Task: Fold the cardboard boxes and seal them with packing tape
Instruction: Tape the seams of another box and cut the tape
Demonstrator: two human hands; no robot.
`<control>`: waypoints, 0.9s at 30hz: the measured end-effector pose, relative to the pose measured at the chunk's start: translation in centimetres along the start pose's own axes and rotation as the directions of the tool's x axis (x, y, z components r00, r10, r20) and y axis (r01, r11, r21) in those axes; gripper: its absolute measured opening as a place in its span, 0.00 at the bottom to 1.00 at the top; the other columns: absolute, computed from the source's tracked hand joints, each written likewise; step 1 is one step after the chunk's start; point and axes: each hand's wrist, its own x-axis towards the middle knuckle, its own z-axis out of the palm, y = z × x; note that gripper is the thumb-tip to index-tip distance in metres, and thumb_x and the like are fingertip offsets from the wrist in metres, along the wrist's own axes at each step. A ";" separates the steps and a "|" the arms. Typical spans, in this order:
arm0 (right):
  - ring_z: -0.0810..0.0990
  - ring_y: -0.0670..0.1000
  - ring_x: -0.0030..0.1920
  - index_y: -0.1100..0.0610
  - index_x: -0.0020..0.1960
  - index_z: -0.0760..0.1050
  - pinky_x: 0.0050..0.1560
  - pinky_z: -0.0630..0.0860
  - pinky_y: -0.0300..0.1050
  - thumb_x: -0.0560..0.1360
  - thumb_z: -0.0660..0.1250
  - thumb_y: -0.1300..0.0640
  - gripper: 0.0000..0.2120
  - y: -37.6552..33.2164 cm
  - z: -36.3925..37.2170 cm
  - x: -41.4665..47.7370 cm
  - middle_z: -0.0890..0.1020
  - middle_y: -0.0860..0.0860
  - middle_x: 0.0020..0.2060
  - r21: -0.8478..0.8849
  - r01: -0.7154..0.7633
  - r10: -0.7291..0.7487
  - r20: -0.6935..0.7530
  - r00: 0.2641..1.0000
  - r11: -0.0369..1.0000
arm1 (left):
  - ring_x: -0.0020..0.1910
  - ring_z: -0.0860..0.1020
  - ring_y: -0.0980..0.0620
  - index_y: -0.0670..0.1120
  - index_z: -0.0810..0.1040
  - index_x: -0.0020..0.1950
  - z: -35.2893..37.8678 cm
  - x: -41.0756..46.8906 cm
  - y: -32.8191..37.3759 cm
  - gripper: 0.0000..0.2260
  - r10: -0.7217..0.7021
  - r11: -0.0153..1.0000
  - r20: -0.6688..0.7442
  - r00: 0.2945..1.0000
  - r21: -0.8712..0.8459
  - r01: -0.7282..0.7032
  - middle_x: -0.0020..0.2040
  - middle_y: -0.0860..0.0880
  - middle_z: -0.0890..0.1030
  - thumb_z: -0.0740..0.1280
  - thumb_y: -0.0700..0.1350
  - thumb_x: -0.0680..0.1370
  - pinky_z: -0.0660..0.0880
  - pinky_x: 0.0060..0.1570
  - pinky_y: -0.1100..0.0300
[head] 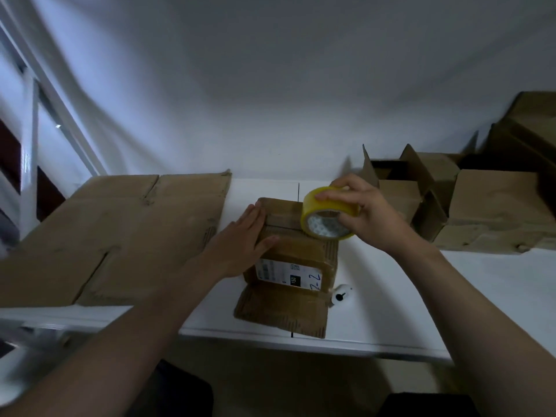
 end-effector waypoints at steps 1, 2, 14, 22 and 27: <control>0.74 0.39 0.56 0.45 0.62 0.80 0.53 0.74 0.37 0.73 0.66 0.66 0.22 -0.1 -0.2 0.1 0.73 0.45 0.57 -0.016 0.006 -0.006 0.004 1.000 1.000 | 0.80 0.39 0.57 0.46 0.40 0.82 -0.1 -0.1 0.1 0.42 -0.003 1.000 0.007 1.000 -0.005 0.003 0.81 0.52 0.35 0.41 0.71 0.76 0.51 0.80 0.46; 0.73 0.41 0.56 0.46 0.61 0.80 0.55 0.74 0.39 0.73 0.66 0.67 0.23 -0.2 -0.5 0.2 0.73 0.46 0.57 -0.036 0.010 -0.009 0.018 1.000 0.999 | 0.80 0.39 0.57 0.46 0.40 0.82 -0.2 -0.1 0.2 0.42 -0.005 1.000 0.010 1.000 -0.006 0.005 0.81 0.52 0.36 0.42 0.70 0.76 0.51 0.80 0.46; 0.69 0.52 0.57 0.48 0.58 0.85 0.59 0.71 0.54 0.71 0.68 0.74 0.26 1.5 -3.1 -2.8 0.74 0.48 0.54 -0.272 -0.064 0.103 0.132 0.986 0.960 | 0.80 0.41 0.57 0.48 0.35 0.81 -0.1 0.0 0.1 0.40 -0.002 1.000 0.004 1.000 0.001 0.002 0.81 0.54 0.35 0.43 0.70 0.77 0.51 0.79 0.47; 0.67 0.51 0.55 0.44 0.57 0.84 0.58 0.69 0.52 0.70 0.67 0.73 0.27 2.6 -2.4 -3.6 0.73 0.45 0.53 -0.324 -0.084 0.146 0.172 0.974 0.942 | 0.81 0.41 0.56 0.48 0.38 0.82 -0.2 0.1 0.0 0.41 -0.016 1.000 0.014 1.000 -0.005 0.016 0.82 0.54 0.36 0.43 0.70 0.77 0.50 0.79 0.45; 0.71 0.54 0.55 0.46 0.60 0.84 0.56 0.70 0.51 0.71 0.67 0.73 0.27 3.1 -1.7 -4.5 0.75 0.48 0.55 -0.329 -0.095 0.153 0.158 0.975 0.940 | 0.80 0.41 0.57 0.47 0.39 0.83 0.3 0.2 -0.2 0.41 -0.008 1.000 -0.010 1.000 -0.020 0.008 0.82 0.54 0.36 0.45 0.70 0.77 0.50 0.79 0.47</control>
